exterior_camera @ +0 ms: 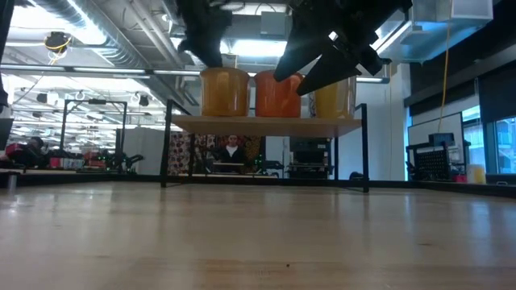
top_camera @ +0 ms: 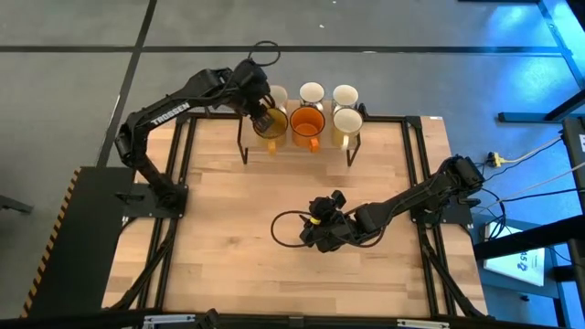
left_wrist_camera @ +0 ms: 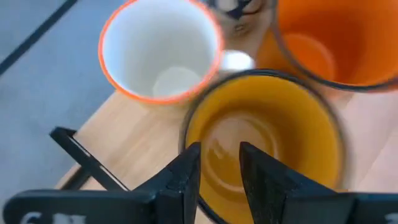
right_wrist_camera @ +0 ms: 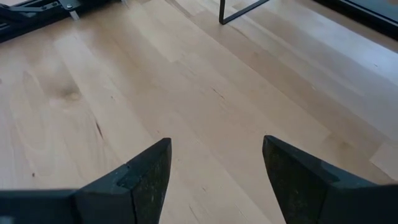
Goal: Place coffee mugs
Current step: Return to Home Position
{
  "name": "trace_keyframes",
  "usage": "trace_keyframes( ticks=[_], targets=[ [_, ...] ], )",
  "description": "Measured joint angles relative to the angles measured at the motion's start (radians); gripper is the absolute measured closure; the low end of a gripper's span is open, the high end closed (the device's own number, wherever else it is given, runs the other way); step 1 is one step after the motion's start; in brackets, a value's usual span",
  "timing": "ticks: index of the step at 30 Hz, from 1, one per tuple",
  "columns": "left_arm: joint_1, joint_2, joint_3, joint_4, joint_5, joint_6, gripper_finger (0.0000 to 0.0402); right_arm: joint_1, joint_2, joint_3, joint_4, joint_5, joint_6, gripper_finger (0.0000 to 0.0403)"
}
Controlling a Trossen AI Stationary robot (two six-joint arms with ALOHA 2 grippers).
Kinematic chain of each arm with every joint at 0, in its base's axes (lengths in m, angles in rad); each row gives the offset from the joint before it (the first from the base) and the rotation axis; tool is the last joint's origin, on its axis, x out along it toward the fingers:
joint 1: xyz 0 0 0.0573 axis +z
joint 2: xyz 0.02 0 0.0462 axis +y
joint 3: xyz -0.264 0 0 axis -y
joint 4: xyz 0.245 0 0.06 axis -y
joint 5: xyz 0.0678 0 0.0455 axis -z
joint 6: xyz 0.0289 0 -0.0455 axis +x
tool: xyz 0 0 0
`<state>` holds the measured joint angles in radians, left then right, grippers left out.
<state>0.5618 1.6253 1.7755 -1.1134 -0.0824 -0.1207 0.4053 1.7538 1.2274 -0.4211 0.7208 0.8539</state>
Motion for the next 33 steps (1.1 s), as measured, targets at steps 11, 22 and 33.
trace_keyframes(
  ticks=[11,22,33],
  targets=[
    [-0.013,-0.096,0.028,0.003,0.011,0.074,0.0297,-0.006,-0.027,0.0,-0.008,-0.005,-0.029,0.0165],
    [-0.139,-0.317,-0.127,0.142,0.093,0.177,0.0315,-0.006,-0.12,0.0,0.013,-0.002,-0.159,0.0165],
    [-0.261,-0.79,-0.847,0.793,0.426,0.111,0.0376,-0.009,-0.275,-0.14,0.25,-0.18,-0.355,0.0269]
  ],
)
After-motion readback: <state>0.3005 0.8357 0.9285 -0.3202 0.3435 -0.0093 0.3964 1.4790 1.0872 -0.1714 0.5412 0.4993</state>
